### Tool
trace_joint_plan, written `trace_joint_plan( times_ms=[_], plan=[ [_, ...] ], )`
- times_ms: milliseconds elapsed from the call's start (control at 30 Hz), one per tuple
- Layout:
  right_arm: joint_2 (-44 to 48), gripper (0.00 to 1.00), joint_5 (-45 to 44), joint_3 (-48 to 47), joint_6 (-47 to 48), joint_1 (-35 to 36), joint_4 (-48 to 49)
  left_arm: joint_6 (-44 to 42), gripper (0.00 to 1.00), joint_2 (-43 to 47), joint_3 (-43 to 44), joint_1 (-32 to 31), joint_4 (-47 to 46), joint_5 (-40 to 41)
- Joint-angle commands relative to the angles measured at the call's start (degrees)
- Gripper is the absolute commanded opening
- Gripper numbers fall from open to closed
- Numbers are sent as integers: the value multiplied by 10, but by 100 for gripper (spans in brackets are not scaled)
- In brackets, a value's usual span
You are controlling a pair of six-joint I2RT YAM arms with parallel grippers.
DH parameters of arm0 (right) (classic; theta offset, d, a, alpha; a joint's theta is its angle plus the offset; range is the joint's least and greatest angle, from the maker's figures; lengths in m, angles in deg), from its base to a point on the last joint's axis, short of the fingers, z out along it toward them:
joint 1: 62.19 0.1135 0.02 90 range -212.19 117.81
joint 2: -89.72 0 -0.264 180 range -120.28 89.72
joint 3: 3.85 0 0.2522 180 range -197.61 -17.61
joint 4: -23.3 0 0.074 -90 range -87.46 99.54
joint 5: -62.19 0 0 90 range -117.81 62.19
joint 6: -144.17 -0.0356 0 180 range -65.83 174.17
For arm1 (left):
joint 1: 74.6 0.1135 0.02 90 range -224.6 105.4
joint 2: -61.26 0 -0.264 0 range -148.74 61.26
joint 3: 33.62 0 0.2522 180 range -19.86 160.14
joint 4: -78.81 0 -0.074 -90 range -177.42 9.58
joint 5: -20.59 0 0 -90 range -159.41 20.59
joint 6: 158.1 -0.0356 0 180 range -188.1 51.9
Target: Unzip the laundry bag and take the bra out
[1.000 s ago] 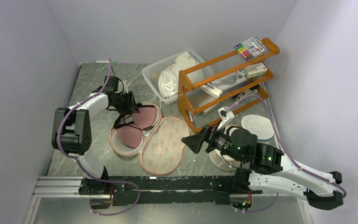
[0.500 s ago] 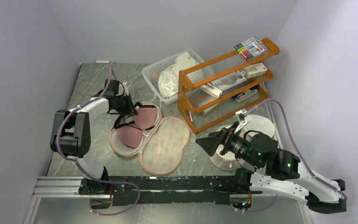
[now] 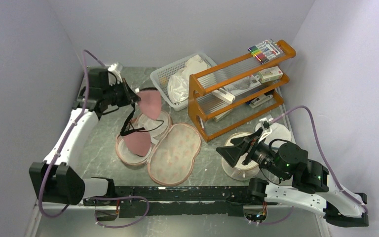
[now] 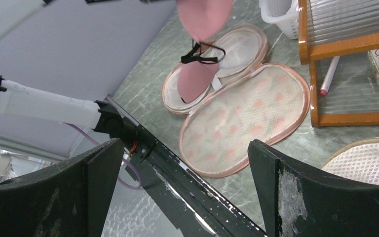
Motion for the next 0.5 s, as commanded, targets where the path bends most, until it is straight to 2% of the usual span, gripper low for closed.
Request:
trace_joint_plan(
  times_ms=[0, 167, 300, 467],
  plan=[
    [16, 100, 1, 7, 10, -1, -7, 30, 7, 29, 142, -2, 109, -15],
    [26, 100, -2, 2, 10, -1, -8, 58, 7, 31, 277, -2, 171, -11],
    [26, 100, -16, -11, 11, 0, -21, 106, 7, 38, 314, -2, 123, -30],
    [30, 100, -31, -12, 6, -1, -15, 155, 7, 2, 380, -2, 29, -41]
  ],
)
